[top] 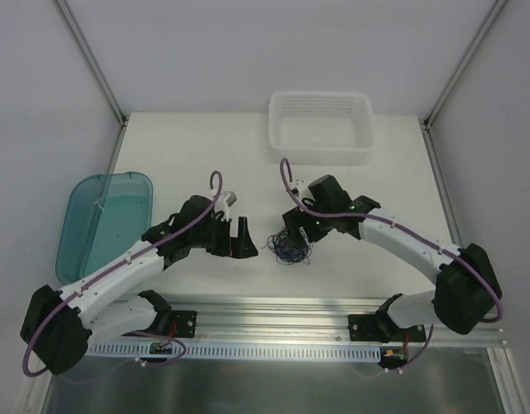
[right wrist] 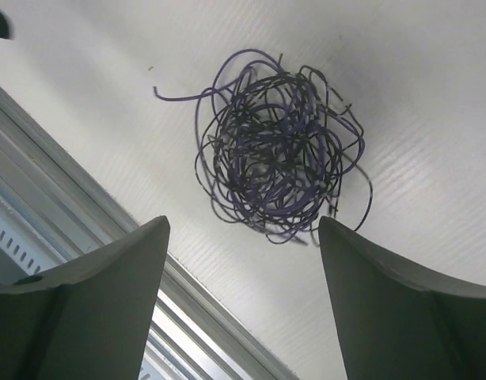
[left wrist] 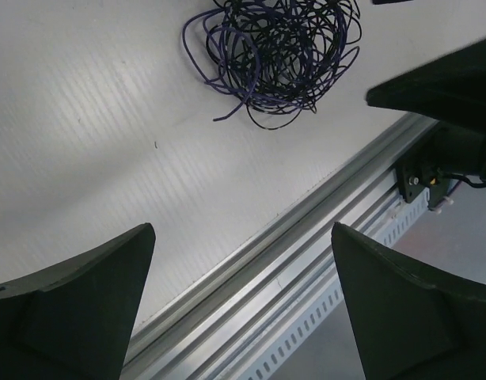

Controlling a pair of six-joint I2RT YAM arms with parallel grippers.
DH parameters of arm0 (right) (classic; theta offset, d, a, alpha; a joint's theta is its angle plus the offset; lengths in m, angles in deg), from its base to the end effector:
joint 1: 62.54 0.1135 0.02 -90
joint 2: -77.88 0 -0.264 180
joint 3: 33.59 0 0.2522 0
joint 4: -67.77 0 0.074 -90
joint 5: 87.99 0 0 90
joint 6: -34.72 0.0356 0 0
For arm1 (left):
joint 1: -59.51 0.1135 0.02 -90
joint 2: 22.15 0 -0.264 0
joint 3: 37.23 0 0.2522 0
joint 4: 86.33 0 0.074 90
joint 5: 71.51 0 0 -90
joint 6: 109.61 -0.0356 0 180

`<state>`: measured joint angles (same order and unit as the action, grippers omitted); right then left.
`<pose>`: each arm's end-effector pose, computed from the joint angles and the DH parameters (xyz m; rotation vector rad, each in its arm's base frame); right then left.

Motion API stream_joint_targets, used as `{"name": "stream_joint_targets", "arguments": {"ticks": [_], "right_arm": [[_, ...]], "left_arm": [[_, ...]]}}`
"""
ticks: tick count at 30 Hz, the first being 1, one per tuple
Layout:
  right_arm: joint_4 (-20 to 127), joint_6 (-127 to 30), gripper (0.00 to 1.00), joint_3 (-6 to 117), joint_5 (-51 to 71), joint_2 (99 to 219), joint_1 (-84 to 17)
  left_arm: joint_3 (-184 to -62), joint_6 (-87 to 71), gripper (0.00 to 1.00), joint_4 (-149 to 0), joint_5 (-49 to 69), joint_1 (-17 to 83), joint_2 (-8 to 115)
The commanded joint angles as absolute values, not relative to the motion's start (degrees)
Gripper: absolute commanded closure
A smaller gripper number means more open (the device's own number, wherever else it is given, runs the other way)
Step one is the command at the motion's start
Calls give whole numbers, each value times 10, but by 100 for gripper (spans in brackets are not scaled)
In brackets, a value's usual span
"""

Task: Untangle the cables

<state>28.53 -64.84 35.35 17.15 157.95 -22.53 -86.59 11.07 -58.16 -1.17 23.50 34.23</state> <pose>0.2169 0.1942 0.2414 -1.1502 2.2070 0.5540 0.1645 -0.1343 0.2406 0.3170 2.3149 -1.0000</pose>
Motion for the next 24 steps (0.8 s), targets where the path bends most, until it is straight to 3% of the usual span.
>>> {"name": "stream_joint_targets", "arguments": {"ticks": [1, 5, 10, 14, 17, 24], "right_arm": [[273, -631, 20, 336, 129, 1479, -218], [285, -572, 18, 283, 32, 1382, -218], [331, -505, 18, 195, 26, 1275, -218], [348, -462, 18, 155, -9, 1237, -218], [366, -439, 18, 138, -26, 1217, -217], [411, -425, 18, 129, -19, 1245, -217]], "left_arm": [[-919, 111, 7, -626, 60, 201, 396], [-969, 103, 9, -626, 94, 148, 493], [-1033, 67, 17, -626, 147, 125, 569], [-1080, 32, 29, -623, 152, 125, 614], [-1103, 21, 30, -619, 143, 125, 649], [-1123, 18, 51, -617, 140, 117, 708]]}}
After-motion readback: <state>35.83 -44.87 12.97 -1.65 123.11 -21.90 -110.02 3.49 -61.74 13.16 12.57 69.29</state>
